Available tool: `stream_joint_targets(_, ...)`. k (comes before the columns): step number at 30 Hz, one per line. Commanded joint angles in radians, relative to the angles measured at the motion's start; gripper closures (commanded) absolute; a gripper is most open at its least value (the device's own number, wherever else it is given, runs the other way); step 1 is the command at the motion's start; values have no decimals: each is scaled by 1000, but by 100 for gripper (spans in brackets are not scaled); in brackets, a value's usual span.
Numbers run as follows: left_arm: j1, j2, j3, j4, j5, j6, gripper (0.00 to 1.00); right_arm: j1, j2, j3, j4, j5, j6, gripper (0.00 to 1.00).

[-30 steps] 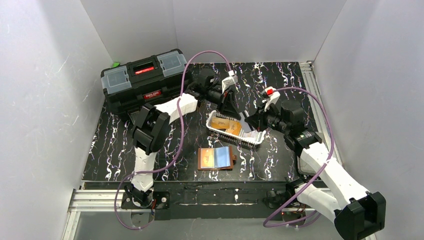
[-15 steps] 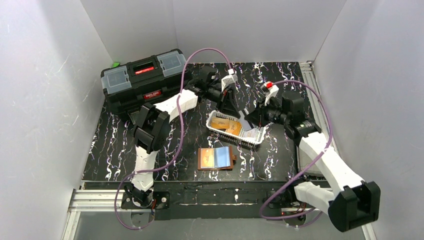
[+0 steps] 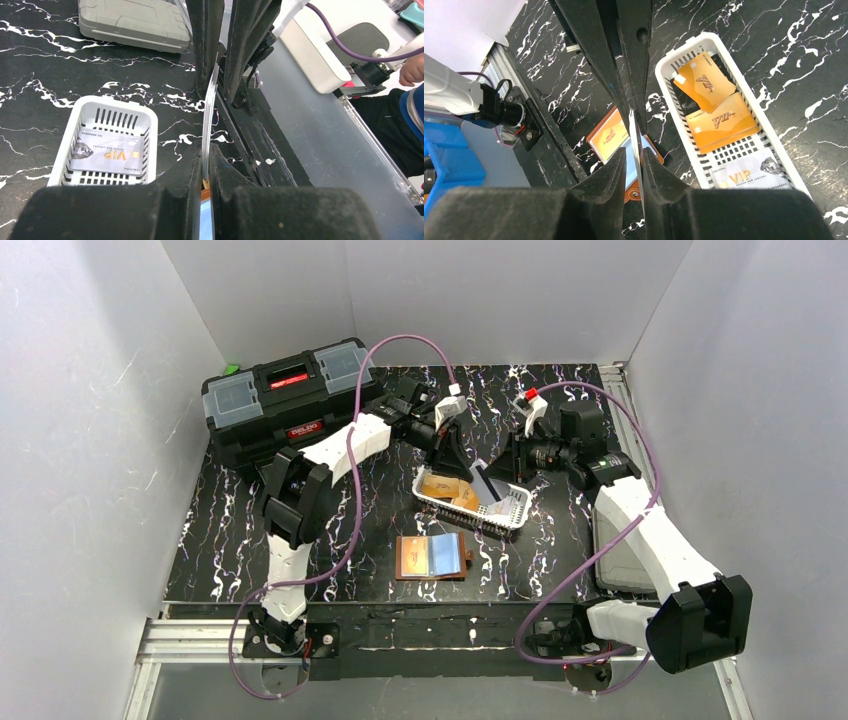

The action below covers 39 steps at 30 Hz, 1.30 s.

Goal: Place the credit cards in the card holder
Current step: Place the credit card in the storage box.

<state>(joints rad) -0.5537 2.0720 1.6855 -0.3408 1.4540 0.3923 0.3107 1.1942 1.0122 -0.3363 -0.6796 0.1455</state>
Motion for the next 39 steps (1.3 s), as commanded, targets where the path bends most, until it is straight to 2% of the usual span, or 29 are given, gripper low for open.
stream_joint_targets(1, 4, -67, 23, -110, -97, 120, 100, -3, 18, 94, -8, -121, -2, 75)
stream_joint_targets(10, 3, -95, 20, -177, -144, 187, 100, -3, 7, 118, -63, -98, -8, 82)
stream_joint_targets(21, 8, -104, 30, -245, -168, 261, 100, -3, -58, 96, -113, -131, -29, 78)
stream_joint_targets(28, 9, -101, 42, -253, -147, 256, 100, -3, -51, 86, -114, -128, -23, 89)
stream_joint_targets(30, 10, -105, 47, -257, -140, 251, 100, -4, -46, 86, -124, -128, -28, 81)
stream_joint_targets(31, 11, -106, 51, -263, -134, 254, 100, -3, -45, 88, -141, -108, -39, 75)
stream_joint_targets(34, 15, -108, 65, -303, -119, 279, 100, -5, -59, 83, -161, -34, -62, 67)
stream_joint_targets(36, 15, -109, 74, -339, -106, 303, 100, -9, -83, 77, -146, 23, -59, 57)
stream_joint_targets(39, 17, -113, 93, -401, -84, 342, 100, -15, -107, 67, -120, 65, -55, 48)
